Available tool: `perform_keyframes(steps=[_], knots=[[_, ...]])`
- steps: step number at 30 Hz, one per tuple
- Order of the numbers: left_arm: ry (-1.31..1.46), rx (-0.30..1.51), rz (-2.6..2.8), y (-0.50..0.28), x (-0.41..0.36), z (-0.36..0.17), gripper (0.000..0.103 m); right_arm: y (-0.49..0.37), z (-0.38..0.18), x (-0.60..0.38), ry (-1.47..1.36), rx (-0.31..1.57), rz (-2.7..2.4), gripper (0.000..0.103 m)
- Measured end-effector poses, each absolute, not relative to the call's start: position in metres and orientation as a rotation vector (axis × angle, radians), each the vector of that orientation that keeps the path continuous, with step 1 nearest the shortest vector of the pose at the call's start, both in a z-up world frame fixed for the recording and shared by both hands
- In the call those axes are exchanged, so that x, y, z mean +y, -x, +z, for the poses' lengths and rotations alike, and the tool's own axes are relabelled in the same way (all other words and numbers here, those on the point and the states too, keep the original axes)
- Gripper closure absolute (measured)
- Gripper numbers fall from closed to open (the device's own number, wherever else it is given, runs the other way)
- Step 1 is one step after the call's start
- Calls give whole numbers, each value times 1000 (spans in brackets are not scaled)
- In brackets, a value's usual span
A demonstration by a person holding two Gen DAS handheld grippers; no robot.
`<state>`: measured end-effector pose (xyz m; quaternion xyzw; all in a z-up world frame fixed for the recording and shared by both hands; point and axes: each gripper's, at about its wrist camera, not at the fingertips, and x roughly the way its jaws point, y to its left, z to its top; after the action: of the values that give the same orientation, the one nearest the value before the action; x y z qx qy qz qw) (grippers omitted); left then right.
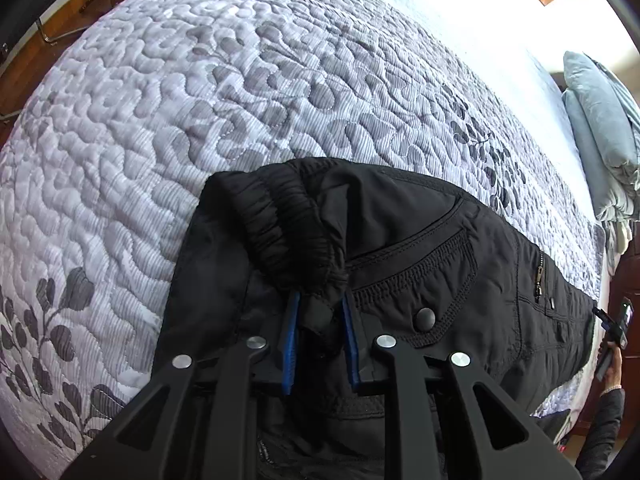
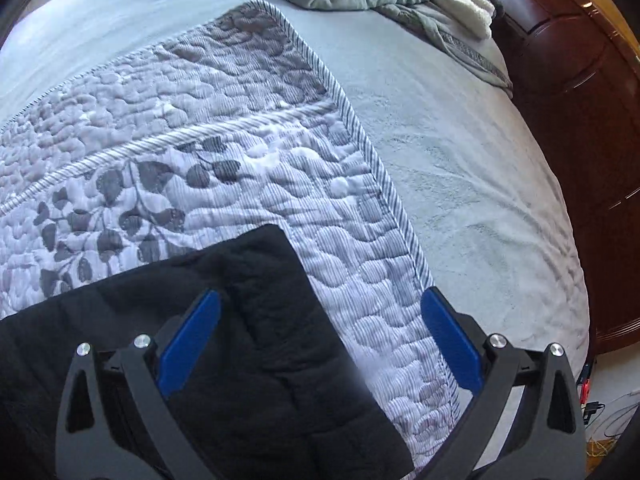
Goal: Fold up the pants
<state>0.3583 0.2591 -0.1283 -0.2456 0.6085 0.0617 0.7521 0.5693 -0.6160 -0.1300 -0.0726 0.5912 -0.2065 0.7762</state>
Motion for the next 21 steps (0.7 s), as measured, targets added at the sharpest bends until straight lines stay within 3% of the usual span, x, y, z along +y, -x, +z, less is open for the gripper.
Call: perform_keyframes(steps=[2,4,5,7,10,21], knots=[[528,1336,141,-361,257,-129,83,-568,-137,-616,139,1279,-408,21],[526,1341,146,-362,256,-129,83,-567,-140,-617,56,1289,-343,59],[526,1343,148,-363,255,-129,83,-566,-139,-616,24,1288,-328,65],[527,1341,153,-363,255,-128,83,-563,-134,-609,71,1272,-341,86],[524,1332,158,-362,253,-127,84,-557,-125,-601,117,1250,-329,92],[530,1263,144,-344,256,-98,88,-506,-37,-585,101,1066,-249,96]])
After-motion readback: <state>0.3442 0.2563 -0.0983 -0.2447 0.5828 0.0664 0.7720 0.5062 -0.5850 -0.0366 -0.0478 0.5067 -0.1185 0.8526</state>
